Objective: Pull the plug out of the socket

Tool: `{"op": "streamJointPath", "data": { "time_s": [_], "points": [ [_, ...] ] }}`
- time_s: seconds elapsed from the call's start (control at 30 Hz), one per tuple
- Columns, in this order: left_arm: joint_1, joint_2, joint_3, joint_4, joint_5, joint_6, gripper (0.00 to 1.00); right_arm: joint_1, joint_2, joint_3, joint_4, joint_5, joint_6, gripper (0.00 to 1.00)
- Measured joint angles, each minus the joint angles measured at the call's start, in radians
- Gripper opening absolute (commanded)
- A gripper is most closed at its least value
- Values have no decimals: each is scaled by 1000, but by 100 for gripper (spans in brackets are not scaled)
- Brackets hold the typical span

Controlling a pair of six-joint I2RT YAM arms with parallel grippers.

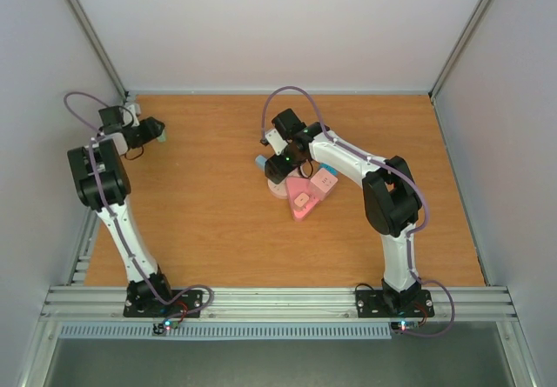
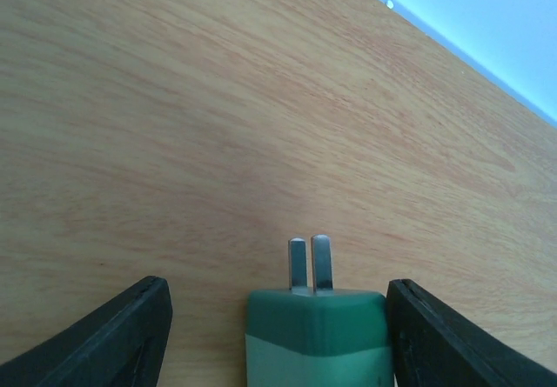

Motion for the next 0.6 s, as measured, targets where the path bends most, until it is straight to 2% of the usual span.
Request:
{"op": "streamJointPath", "data": {
  "time_s": [0.33,0.6],
  "points": [
    [39,-25,-26,-37,83,24,69,0,0,0,0,0,-1,23],
    [39,-153,-76,-104,47,92,67,0,0,0,0,-1,-1,23]
  ]
}}
